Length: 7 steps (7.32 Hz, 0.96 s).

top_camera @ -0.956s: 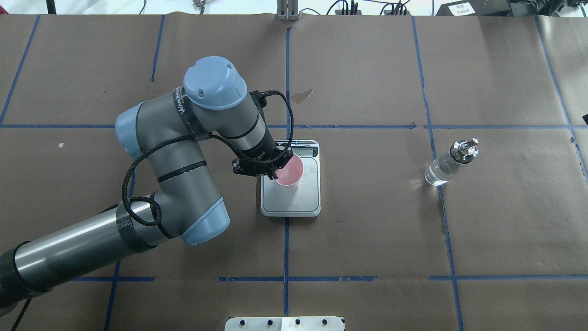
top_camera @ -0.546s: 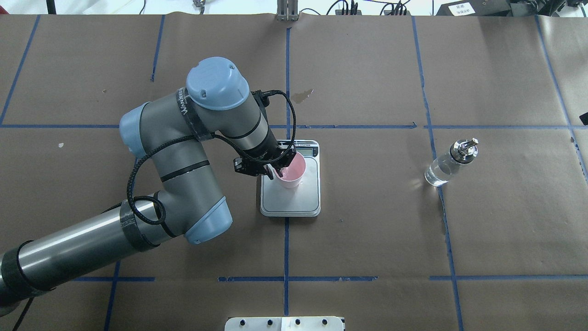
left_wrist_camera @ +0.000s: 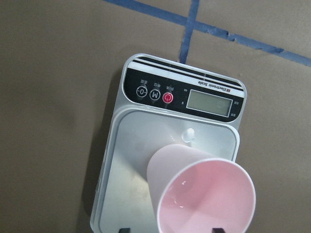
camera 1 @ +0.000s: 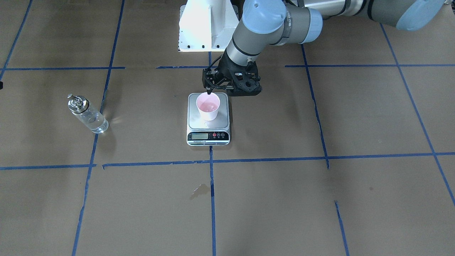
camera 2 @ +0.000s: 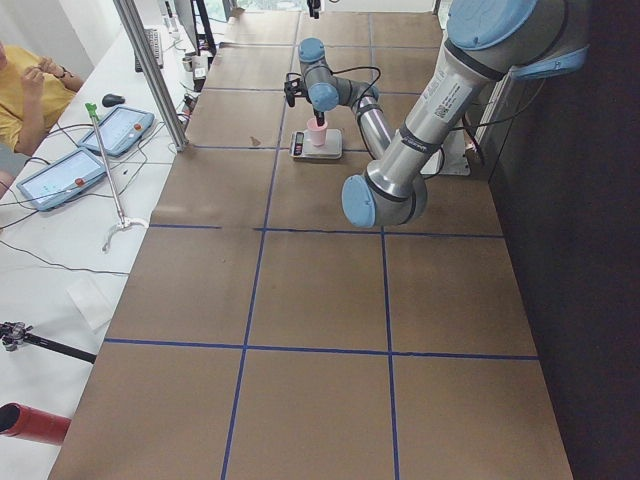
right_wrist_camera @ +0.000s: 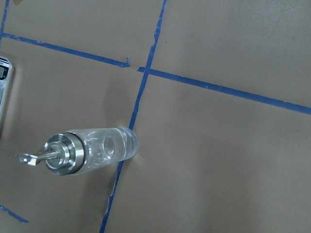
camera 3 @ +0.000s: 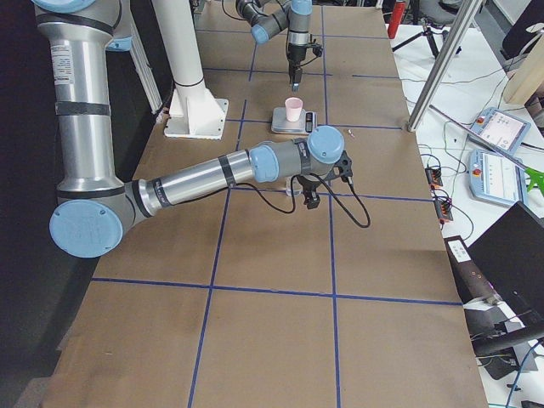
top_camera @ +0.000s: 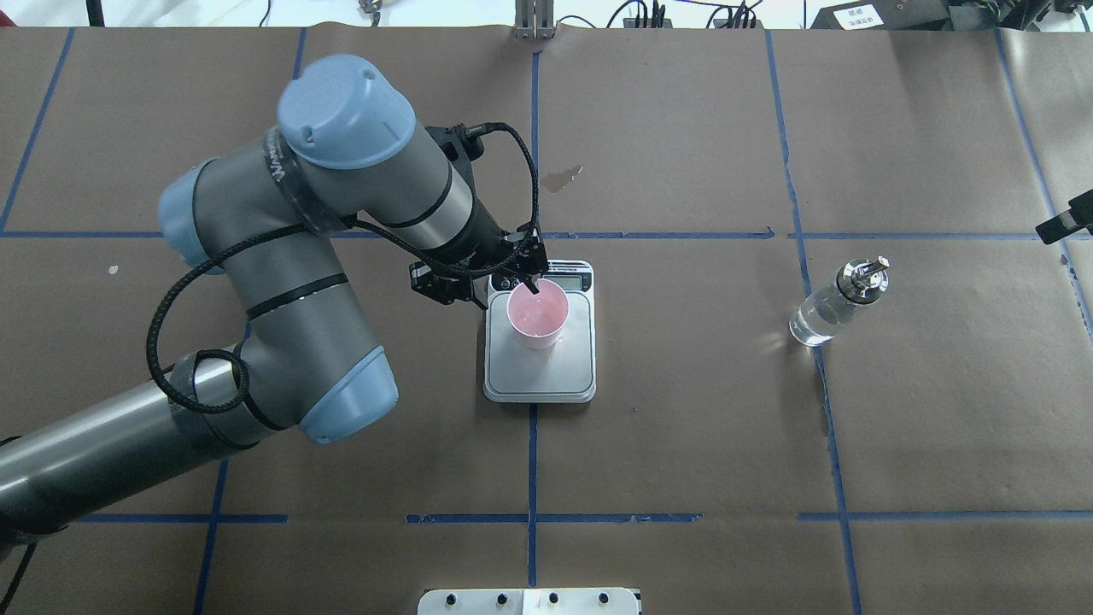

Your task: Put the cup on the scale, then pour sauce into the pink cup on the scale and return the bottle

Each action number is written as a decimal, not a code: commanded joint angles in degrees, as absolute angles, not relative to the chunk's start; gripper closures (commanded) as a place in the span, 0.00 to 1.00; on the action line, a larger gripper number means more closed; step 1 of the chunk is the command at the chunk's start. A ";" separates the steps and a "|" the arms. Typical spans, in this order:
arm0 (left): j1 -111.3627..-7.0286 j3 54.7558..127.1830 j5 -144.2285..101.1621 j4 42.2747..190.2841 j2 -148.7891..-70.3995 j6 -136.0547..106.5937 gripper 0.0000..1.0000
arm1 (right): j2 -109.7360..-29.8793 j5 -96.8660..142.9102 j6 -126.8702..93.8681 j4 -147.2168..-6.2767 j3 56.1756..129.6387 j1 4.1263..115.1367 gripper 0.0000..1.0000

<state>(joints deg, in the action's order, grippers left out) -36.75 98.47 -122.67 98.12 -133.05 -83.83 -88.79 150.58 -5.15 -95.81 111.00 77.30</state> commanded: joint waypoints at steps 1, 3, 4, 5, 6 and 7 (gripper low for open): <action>-40.15 102.90 -122.78 98.35 -130.79 -83.50 0.34 | -89.56 140.70 -17.51 -86.13 117.40 72.19 0.02; -41.75 103.98 -122.52 98.88 -129.11 -83.14 0.32 | -93.31 132.06 -44.64 -65.30 119.16 60.96 0.00; -42.01 103.97 -122.26 98.88 -129.11 -82.27 0.32 | -95.25 129.75 -46.30 -64.00 122.05 57.34 0.00; -42.97 103.97 -122.26 98.88 -129.02 -81.05 0.32 | -95.27 126.16 -52.06 -63.81 123.38 53.39 0.00; -43.24 103.71 -122.17 98.88 -128.94 -80.51 0.32 | -95.27 119.25 -58.21 -62.68 124.62 49.35 0.01; -43.59 103.36 -122.17 98.88 -128.94 -80.25 0.32 | -96.23 113.87 -59.23 -62.49 124.63 43.48 0.03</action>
<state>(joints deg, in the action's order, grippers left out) -43.11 103.71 -122.21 98.87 -128.99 -80.80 -95.37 120.95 -55.43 -63.26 123.91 50.08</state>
